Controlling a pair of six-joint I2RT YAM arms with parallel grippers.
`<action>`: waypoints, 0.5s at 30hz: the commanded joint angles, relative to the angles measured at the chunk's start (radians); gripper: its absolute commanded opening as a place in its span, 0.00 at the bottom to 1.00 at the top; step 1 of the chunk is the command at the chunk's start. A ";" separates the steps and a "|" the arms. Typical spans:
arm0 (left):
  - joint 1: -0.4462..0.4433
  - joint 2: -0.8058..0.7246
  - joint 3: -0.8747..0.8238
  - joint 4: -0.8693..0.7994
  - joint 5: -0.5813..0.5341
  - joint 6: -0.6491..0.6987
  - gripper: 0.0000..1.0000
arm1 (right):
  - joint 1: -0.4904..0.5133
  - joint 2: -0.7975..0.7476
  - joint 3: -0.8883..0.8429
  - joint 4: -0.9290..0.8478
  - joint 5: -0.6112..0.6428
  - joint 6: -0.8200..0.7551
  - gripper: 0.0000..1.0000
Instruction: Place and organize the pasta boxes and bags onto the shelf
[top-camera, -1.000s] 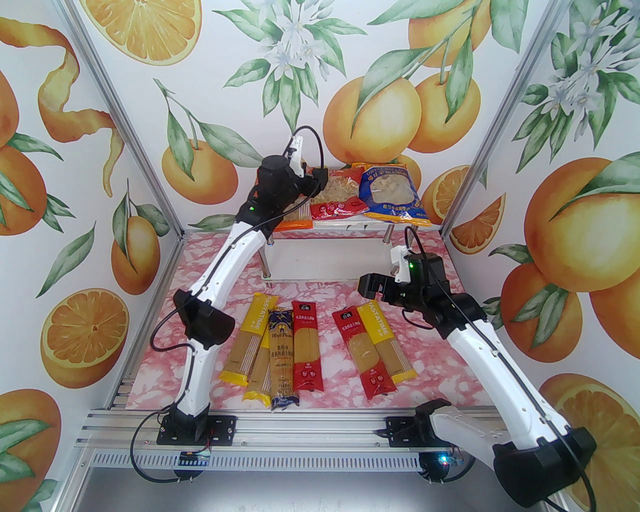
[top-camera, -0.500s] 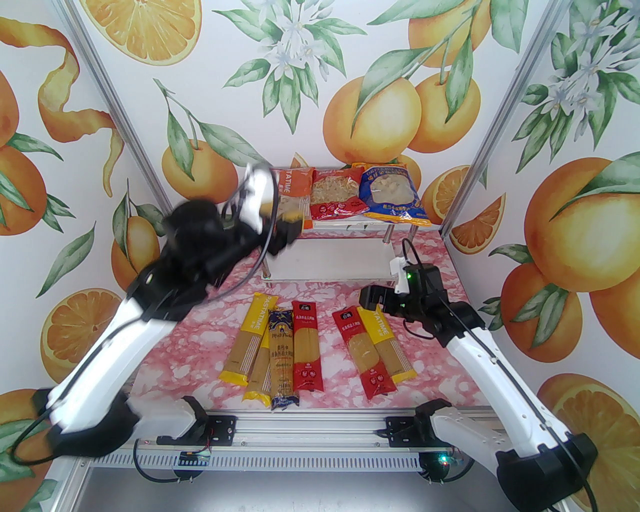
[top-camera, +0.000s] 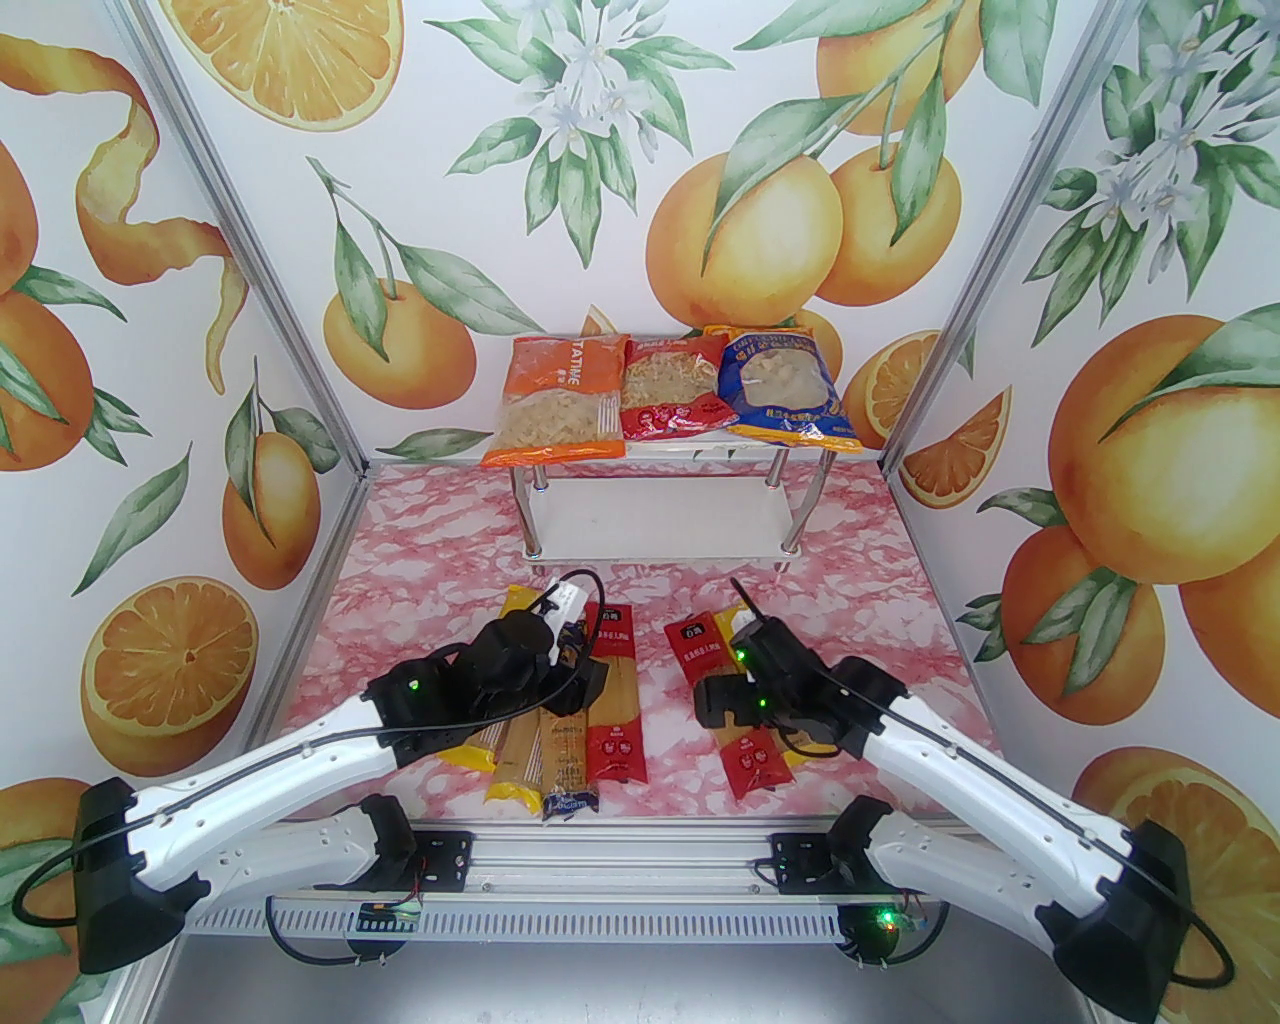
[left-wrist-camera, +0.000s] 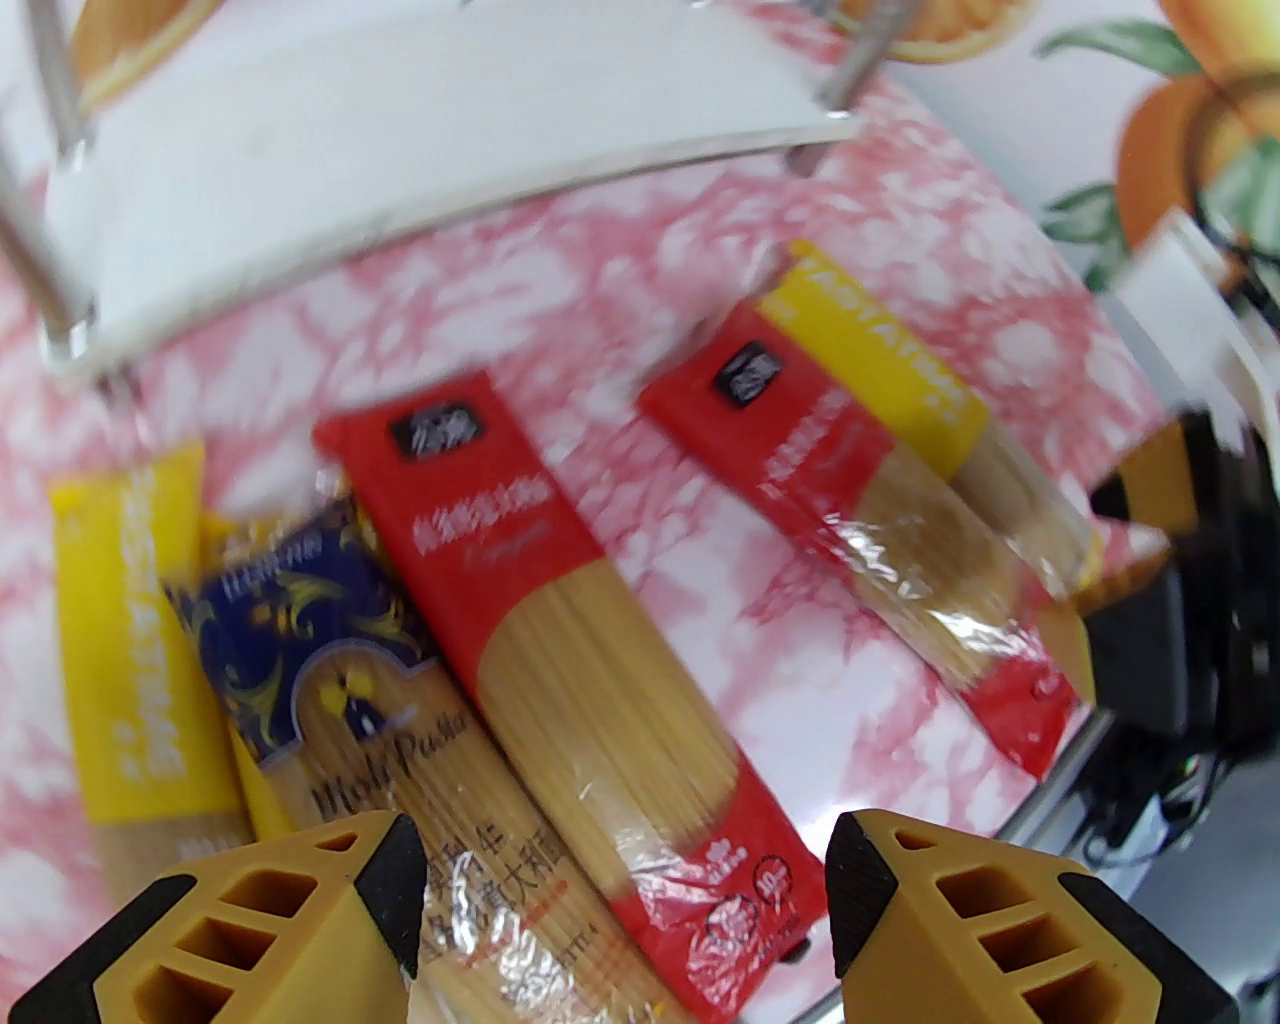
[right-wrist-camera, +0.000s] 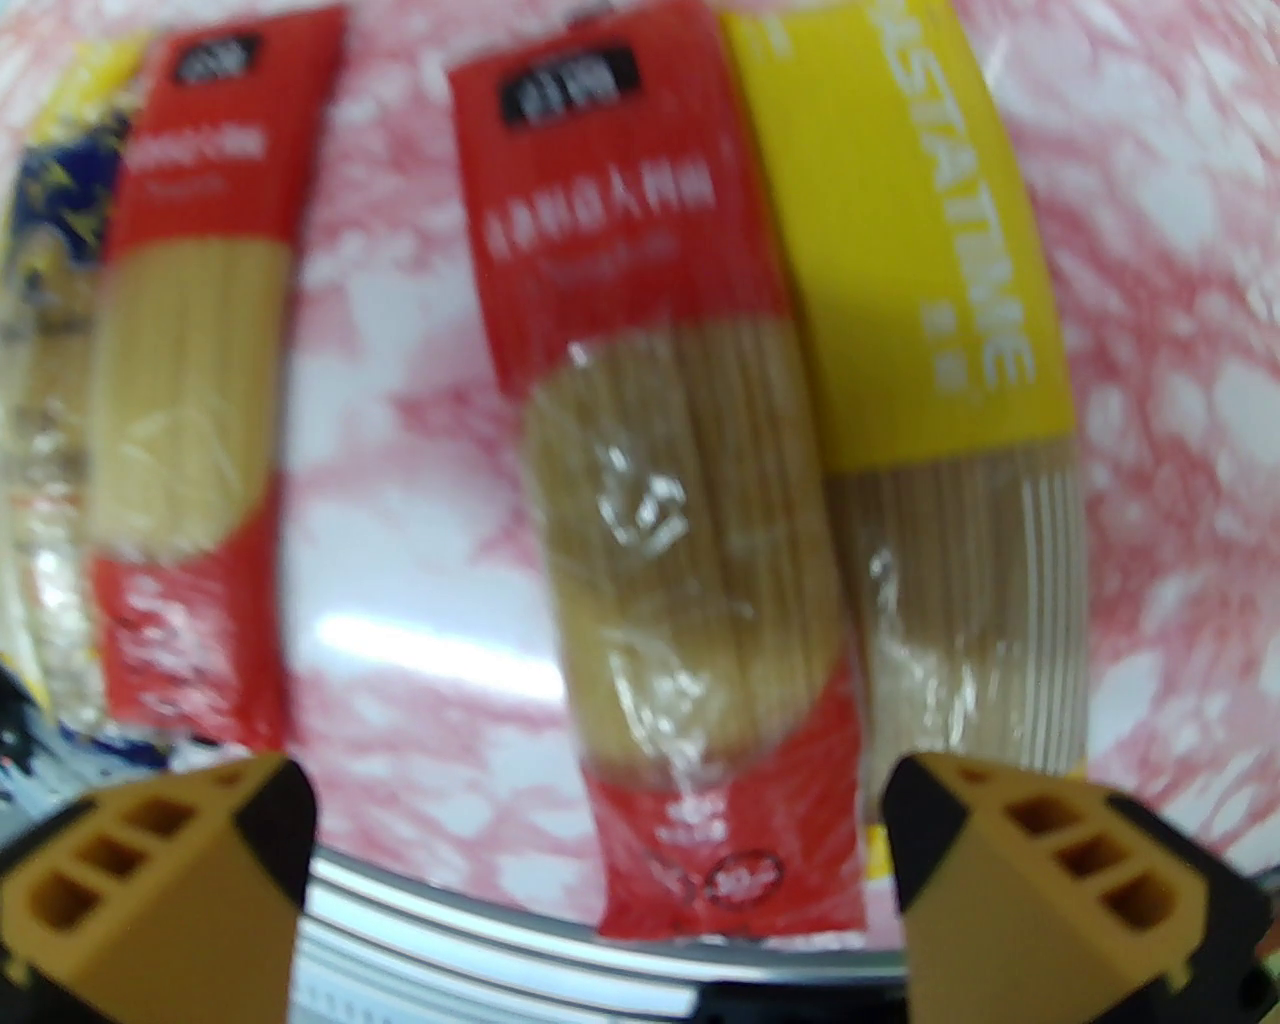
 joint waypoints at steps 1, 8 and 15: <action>0.059 -0.049 -0.072 0.206 0.116 -0.126 0.72 | 0.016 0.031 -0.020 0.001 0.052 0.058 1.00; 0.111 -0.091 -0.061 0.148 0.109 -0.081 0.73 | 0.017 0.115 -0.047 0.015 0.054 0.061 1.00; 0.170 -0.115 -0.069 0.137 0.141 -0.076 0.73 | 0.017 0.203 -0.056 0.048 0.024 0.063 1.00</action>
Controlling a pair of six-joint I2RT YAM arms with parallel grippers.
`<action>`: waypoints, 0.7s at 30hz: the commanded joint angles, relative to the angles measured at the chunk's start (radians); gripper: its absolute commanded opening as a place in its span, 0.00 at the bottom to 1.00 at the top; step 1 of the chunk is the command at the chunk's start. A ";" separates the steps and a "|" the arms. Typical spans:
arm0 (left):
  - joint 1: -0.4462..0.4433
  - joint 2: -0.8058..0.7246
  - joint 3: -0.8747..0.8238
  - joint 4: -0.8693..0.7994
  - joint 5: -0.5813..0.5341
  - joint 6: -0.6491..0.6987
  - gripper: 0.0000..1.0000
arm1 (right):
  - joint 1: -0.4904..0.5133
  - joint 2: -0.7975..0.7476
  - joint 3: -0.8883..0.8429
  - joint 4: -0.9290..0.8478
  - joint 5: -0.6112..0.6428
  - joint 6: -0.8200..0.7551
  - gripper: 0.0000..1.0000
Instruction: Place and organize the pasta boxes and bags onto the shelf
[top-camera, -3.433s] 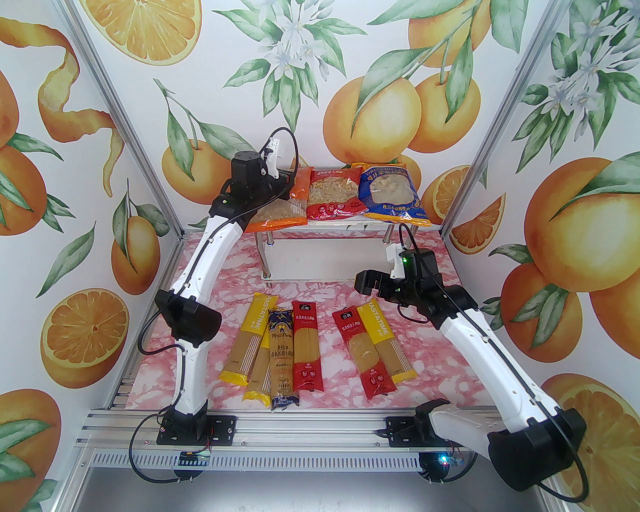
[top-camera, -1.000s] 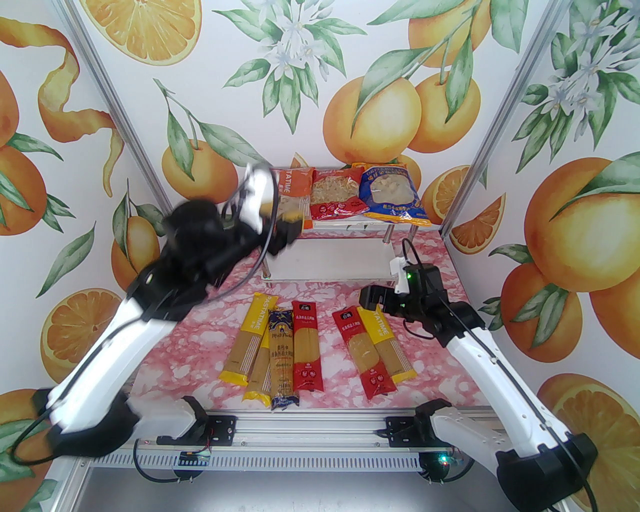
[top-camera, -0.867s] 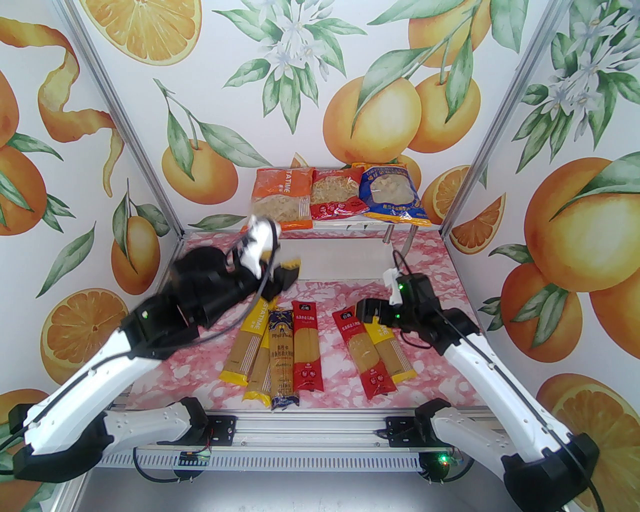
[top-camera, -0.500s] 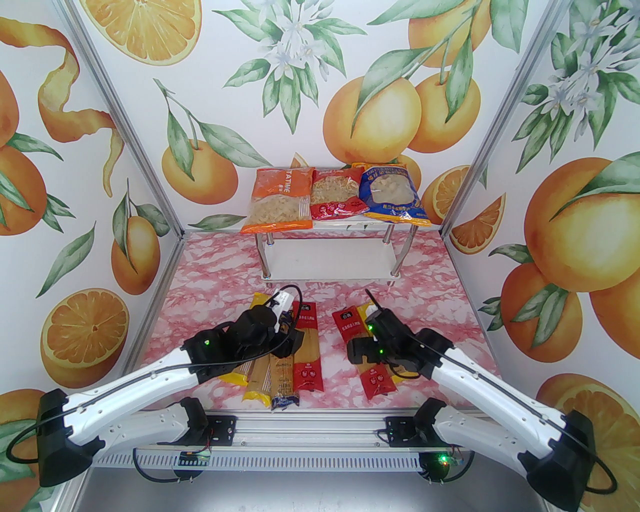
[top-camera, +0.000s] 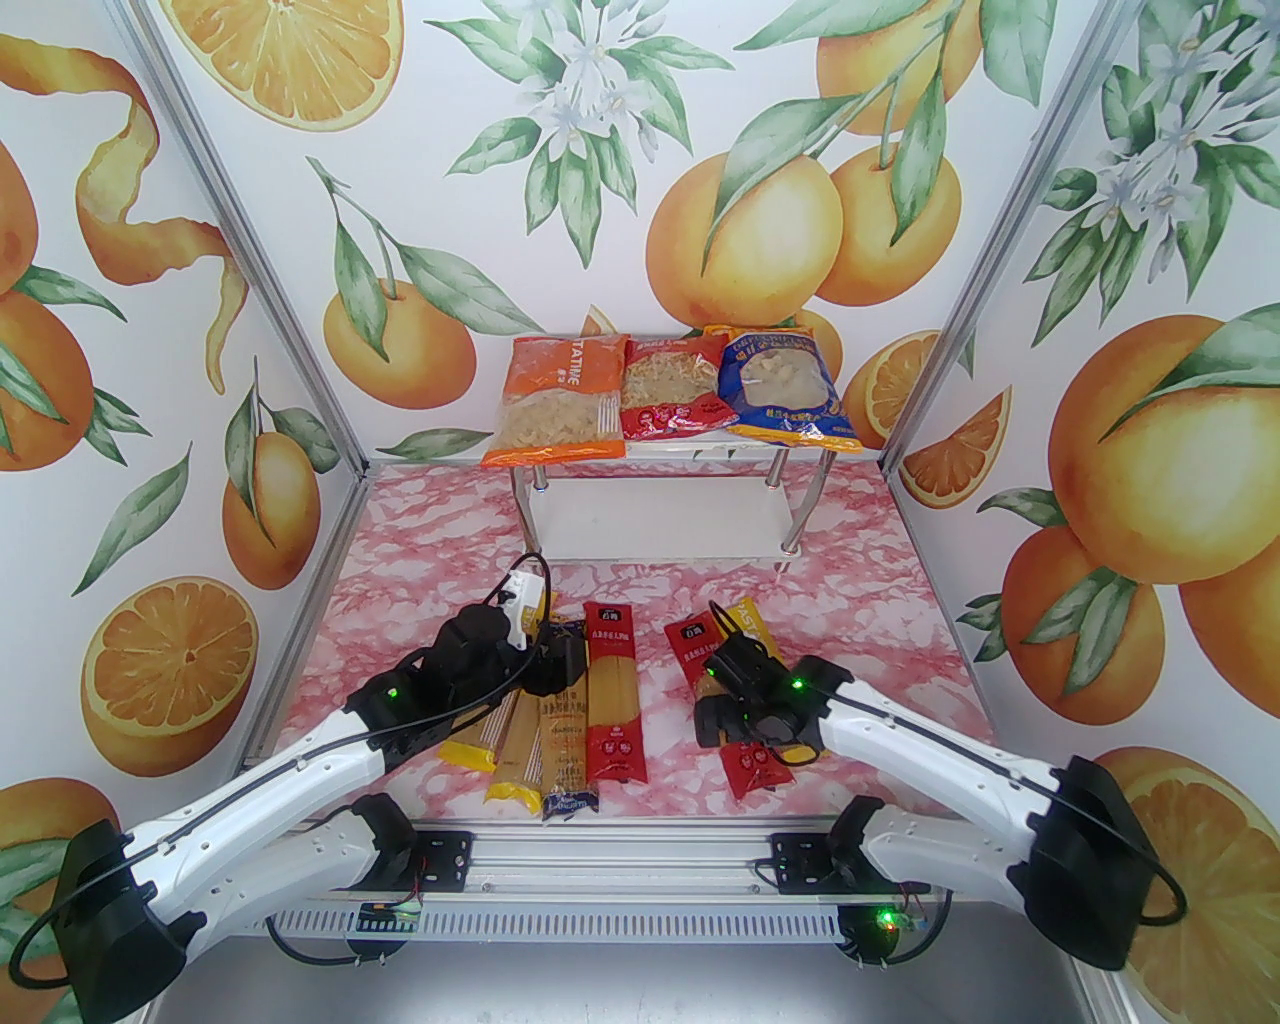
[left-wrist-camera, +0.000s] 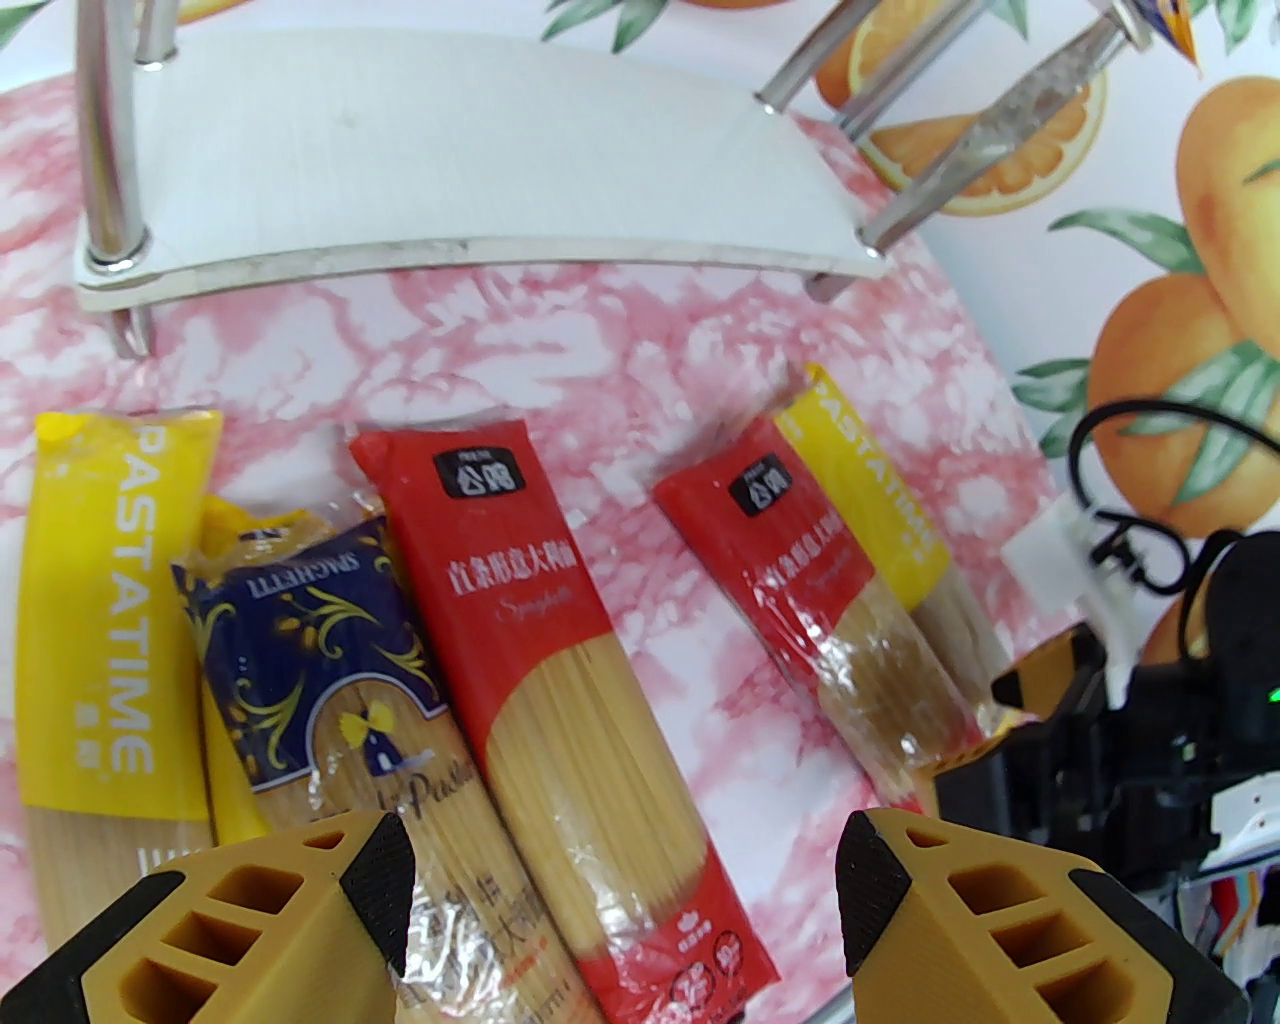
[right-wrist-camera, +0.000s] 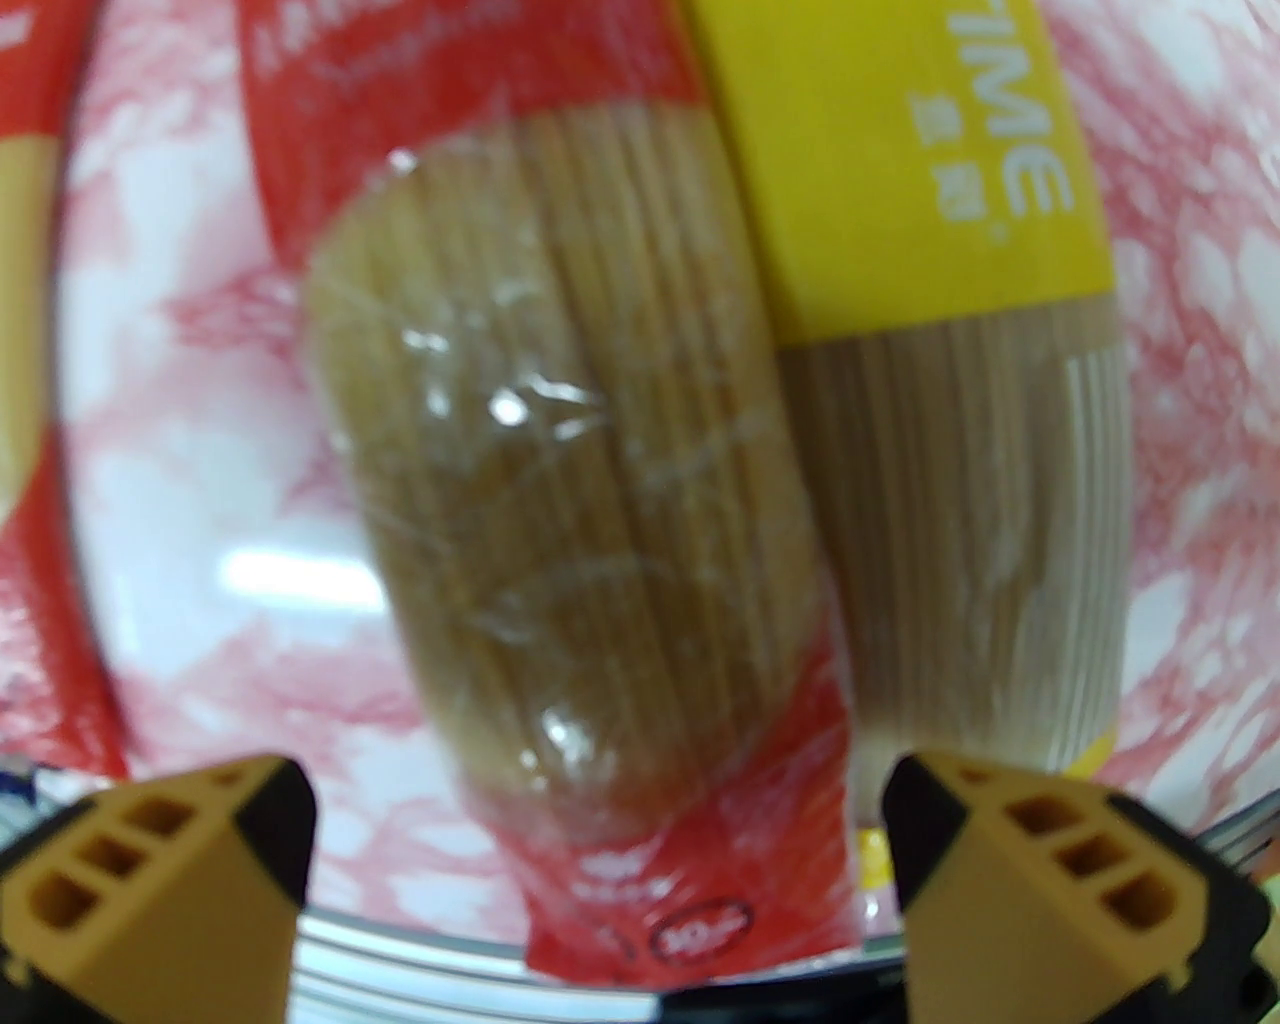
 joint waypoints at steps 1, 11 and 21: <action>0.023 -0.022 0.011 0.018 0.033 0.004 0.74 | 0.005 0.027 -0.005 0.034 -0.004 0.017 1.00; 0.101 -0.015 0.006 0.022 0.088 0.021 0.74 | 0.008 0.124 -0.015 0.059 -0.045 0.021 1.00; 0.159 -0.010 -0.015 0.053 0.137 0.030 0.74 | 0.053 0.201 -0.029 0.090 -0.093 0.061 0.94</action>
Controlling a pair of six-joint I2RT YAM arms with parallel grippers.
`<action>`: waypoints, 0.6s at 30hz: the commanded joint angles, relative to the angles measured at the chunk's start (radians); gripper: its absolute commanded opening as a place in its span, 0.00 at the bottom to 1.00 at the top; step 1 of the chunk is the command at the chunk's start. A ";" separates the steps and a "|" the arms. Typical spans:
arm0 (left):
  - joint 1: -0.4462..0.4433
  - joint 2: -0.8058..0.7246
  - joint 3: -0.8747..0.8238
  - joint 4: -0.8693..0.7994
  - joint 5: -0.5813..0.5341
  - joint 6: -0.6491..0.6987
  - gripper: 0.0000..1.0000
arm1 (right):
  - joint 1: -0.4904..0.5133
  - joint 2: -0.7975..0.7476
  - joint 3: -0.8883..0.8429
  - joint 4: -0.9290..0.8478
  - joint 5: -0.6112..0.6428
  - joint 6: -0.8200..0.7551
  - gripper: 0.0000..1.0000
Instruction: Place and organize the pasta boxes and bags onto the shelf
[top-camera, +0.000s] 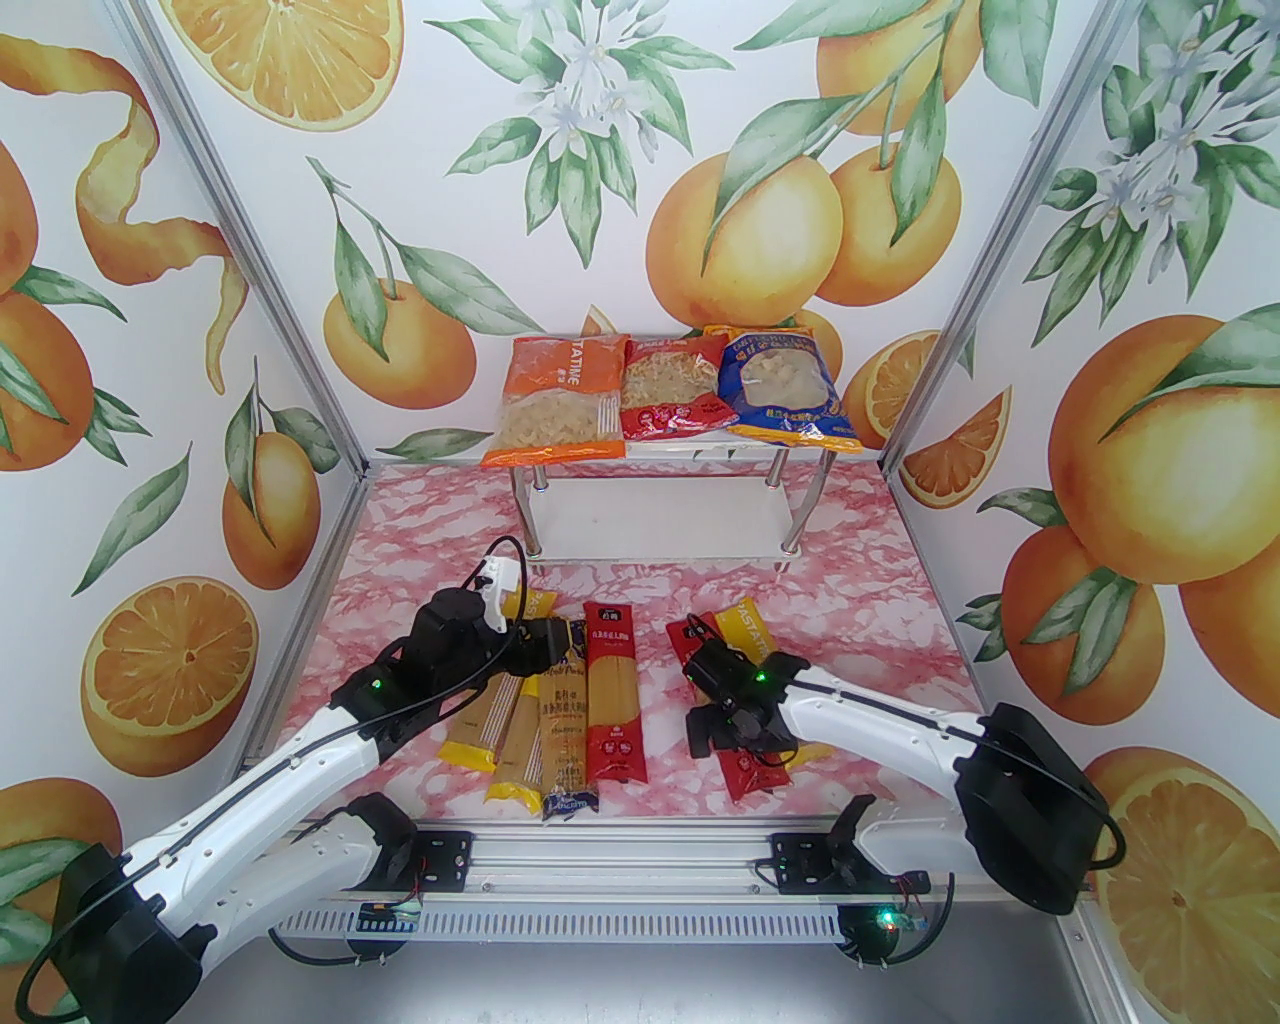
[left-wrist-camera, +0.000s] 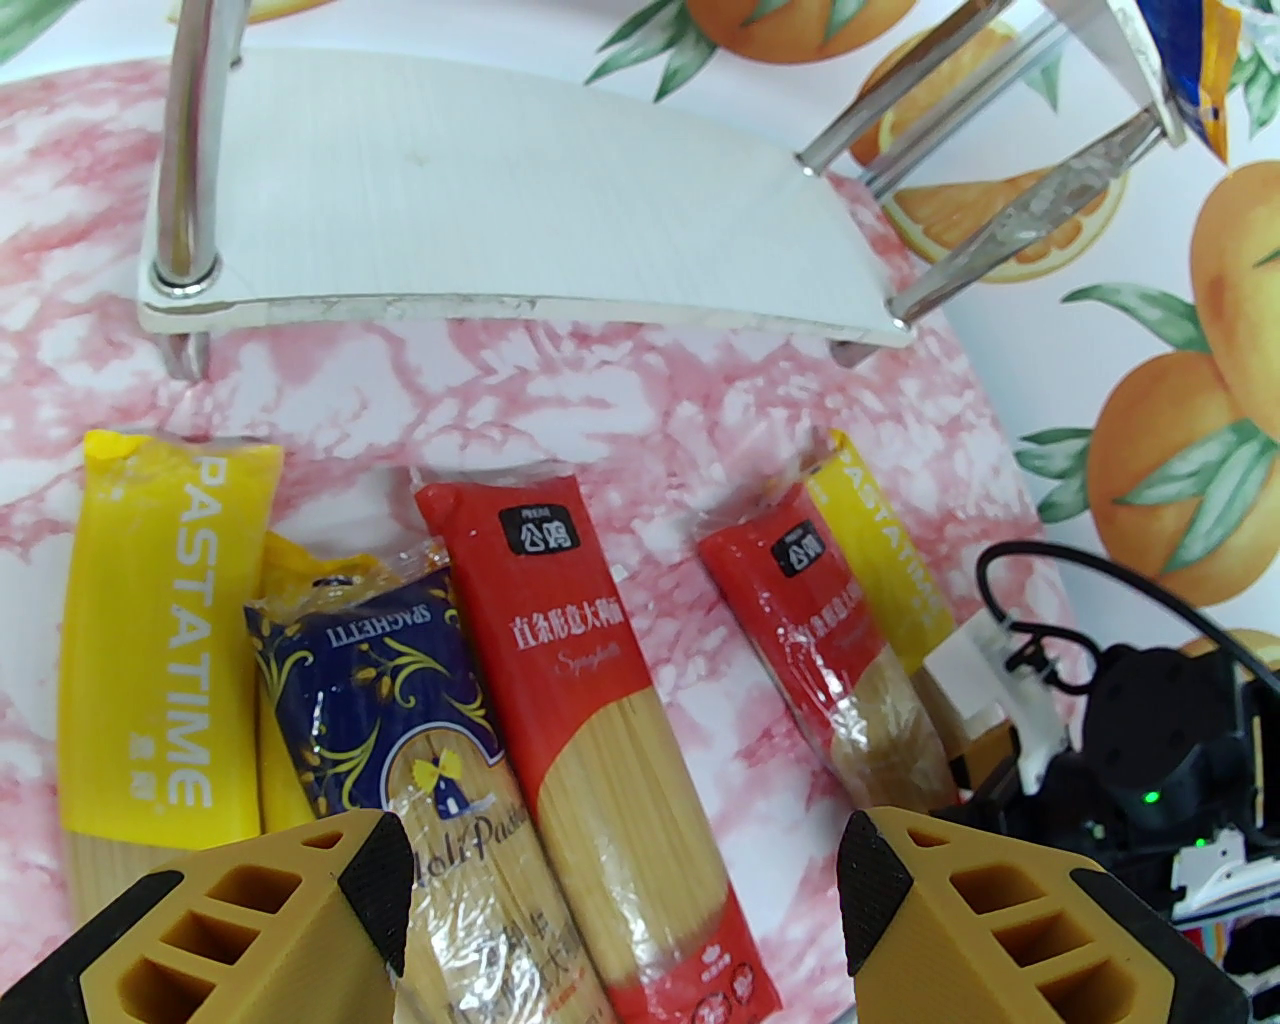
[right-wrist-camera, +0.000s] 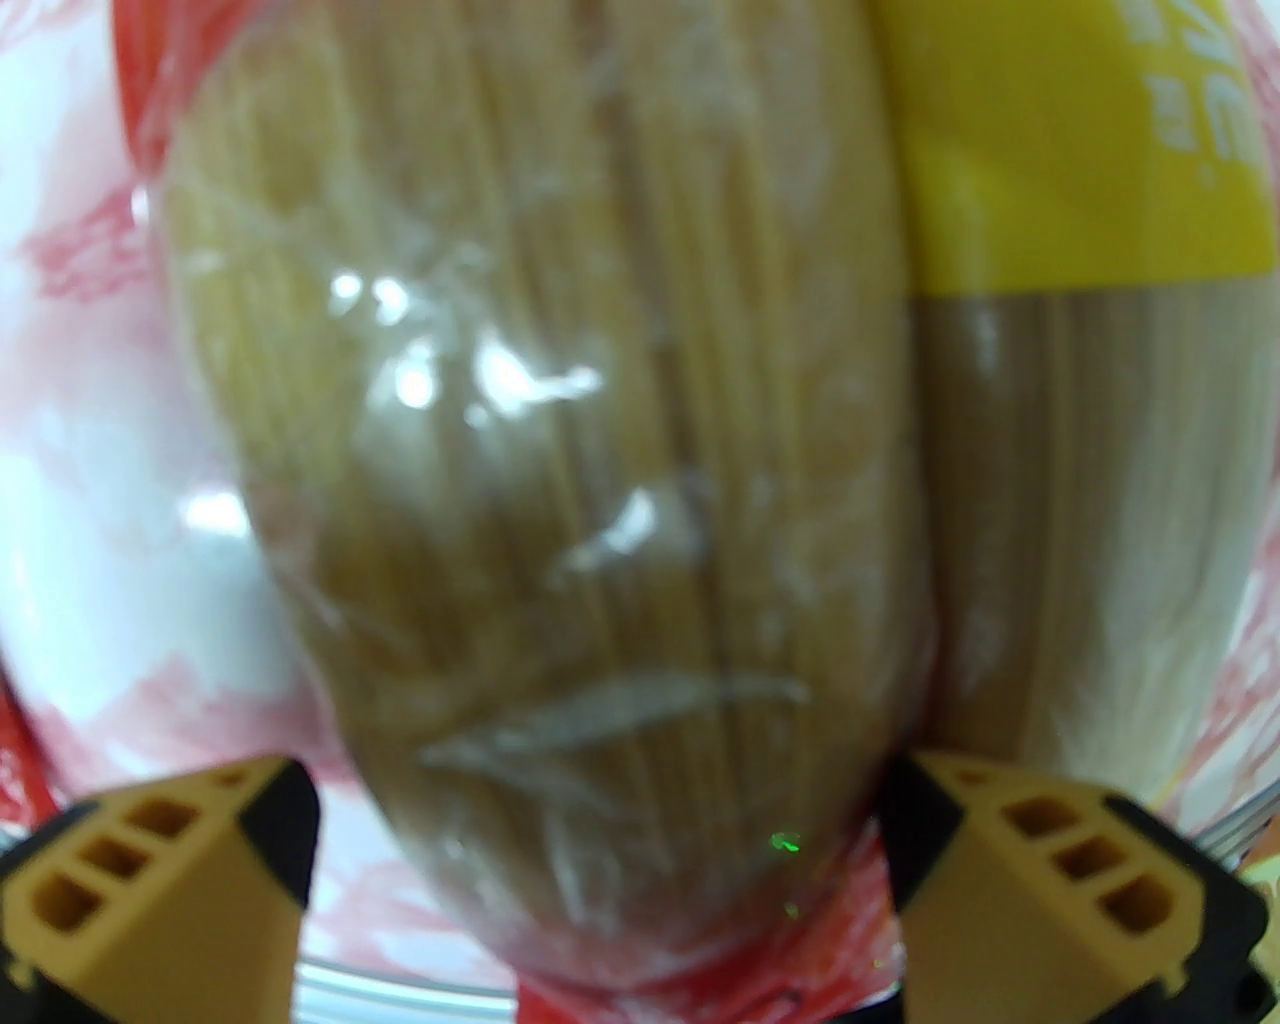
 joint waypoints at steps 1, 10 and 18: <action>0.023 -0.005 -0.017 0.038 0.036 0.021 0.74 | 0.018 0.040 -0.026 0.018 -0.054 0.042 0.93; 0.078 -0.020 -0.032 0.041 0.076 0.031 0.74 | 0.029 0.052 -0.029 0.054 -0.064 0.075 0.44; 0.110 -0.012 -0.024 0.048 0.102 0.036 0.74 | 0.028 -0.020 0.041 0.017 0.003 0.055 0.00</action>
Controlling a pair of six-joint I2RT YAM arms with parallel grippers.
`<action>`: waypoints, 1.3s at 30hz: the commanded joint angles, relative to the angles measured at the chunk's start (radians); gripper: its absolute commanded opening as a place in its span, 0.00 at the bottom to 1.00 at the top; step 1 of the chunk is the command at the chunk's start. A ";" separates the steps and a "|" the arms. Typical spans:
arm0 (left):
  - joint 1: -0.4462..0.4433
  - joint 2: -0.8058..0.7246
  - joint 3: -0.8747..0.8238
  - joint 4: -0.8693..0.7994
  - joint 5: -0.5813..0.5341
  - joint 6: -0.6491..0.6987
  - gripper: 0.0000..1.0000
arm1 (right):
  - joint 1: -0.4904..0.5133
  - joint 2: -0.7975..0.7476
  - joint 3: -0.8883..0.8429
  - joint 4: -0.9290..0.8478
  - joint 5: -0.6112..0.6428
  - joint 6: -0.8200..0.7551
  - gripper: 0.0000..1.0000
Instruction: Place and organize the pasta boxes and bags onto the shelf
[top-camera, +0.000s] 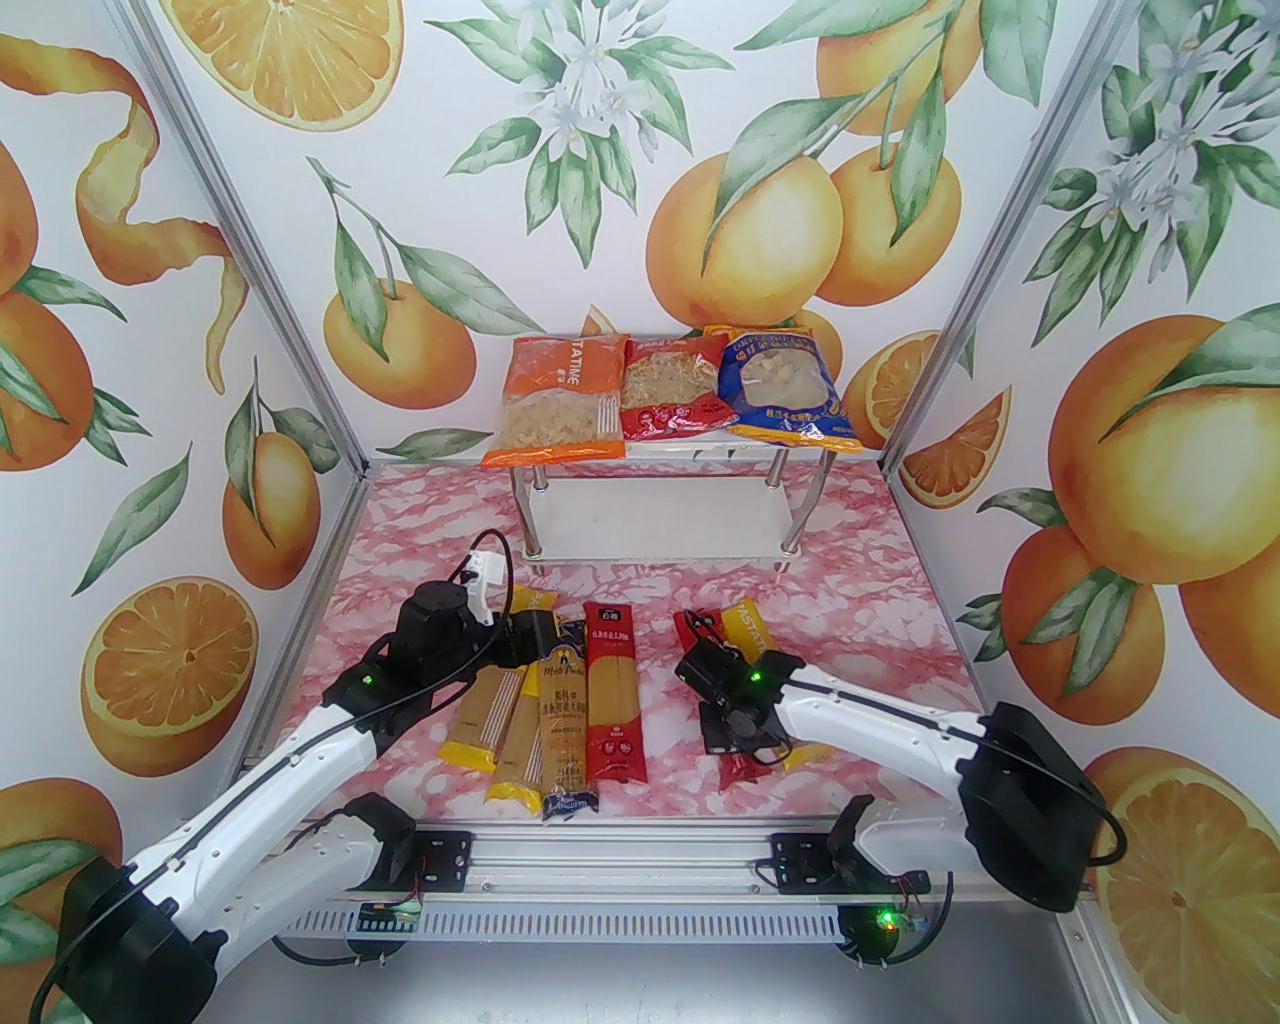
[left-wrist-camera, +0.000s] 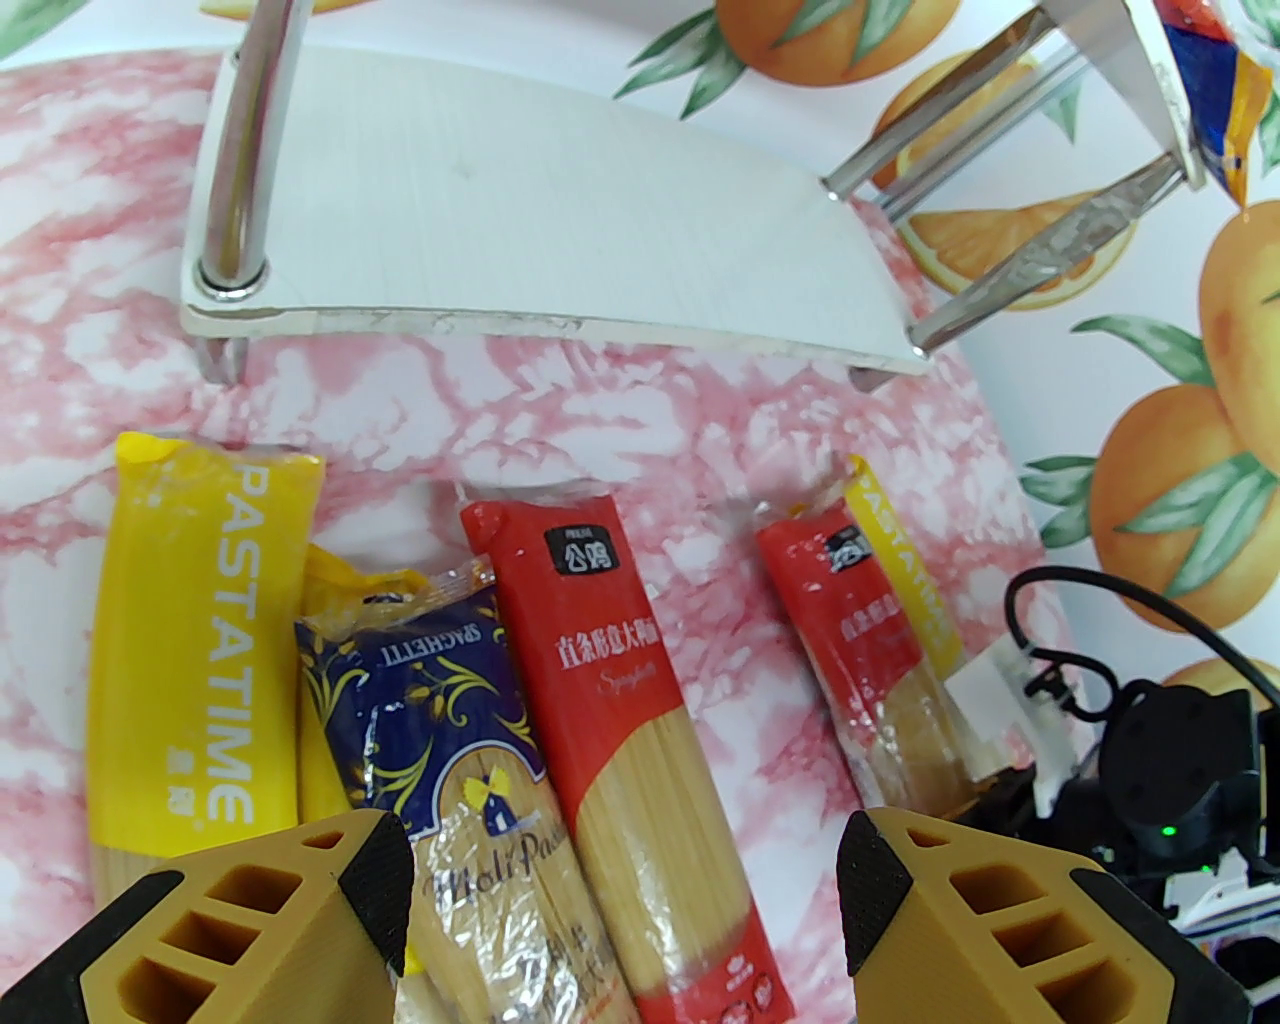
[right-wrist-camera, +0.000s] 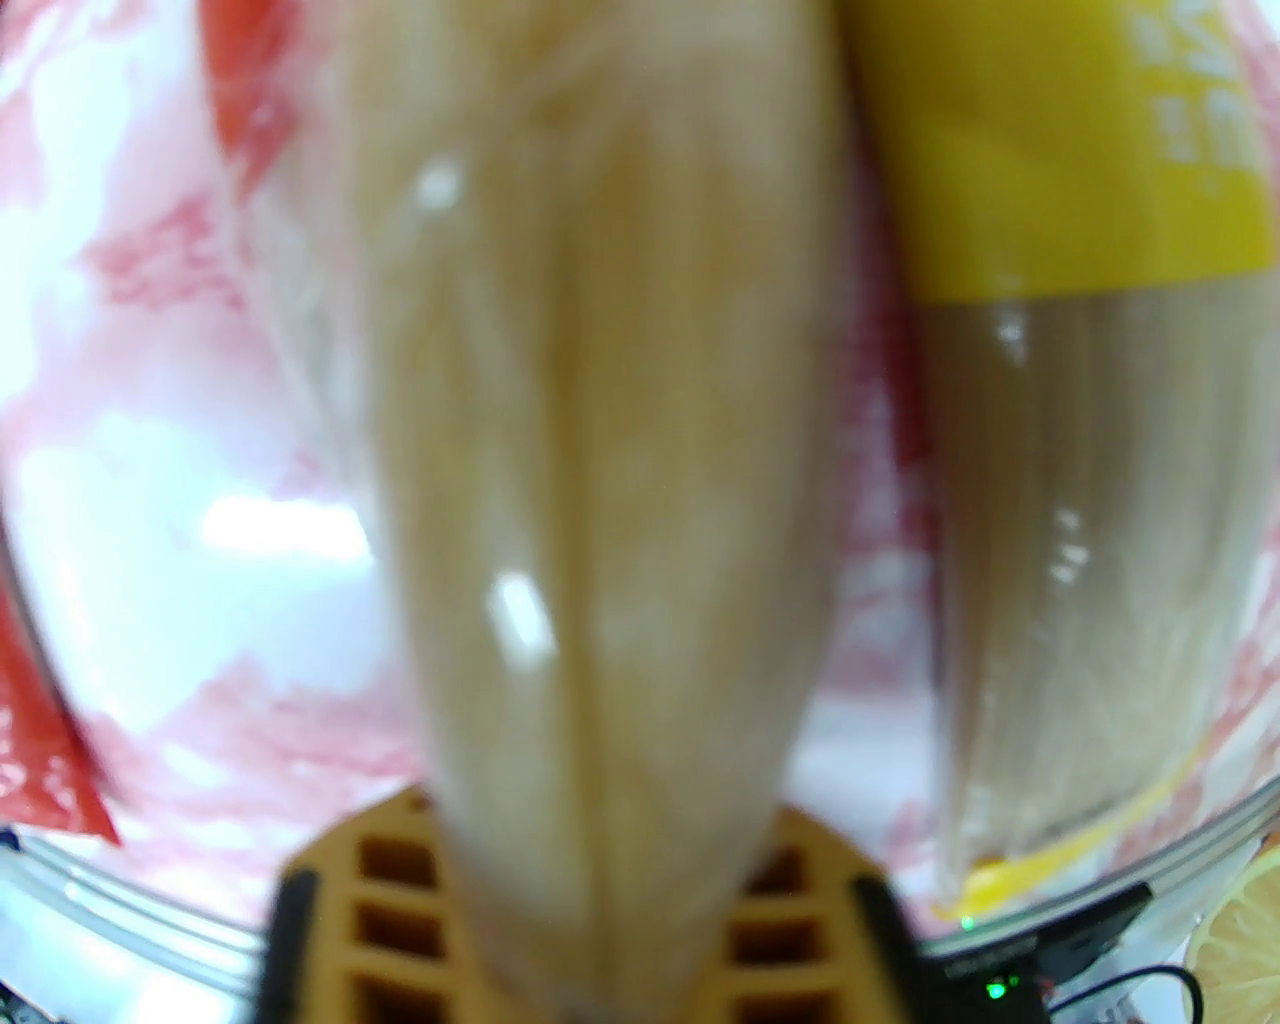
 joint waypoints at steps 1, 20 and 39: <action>0.014 -0.006 -0.005 0.032 0.027 0.016 0.73 | 0.009 -0.004 0.005 0.047 0.006 -0.006 0.00; 0.027 0.080 0.098 0.030 0.054 0.034 0.72 | -0.121 0.025 0.470 -0.162 0.284 -0.225 0.00; 0.031 0.024 0.117 -0.058 0.018 0.038 0.73 | -0.403 0.511 0.862 -0.049 0.419 -0.485 0.00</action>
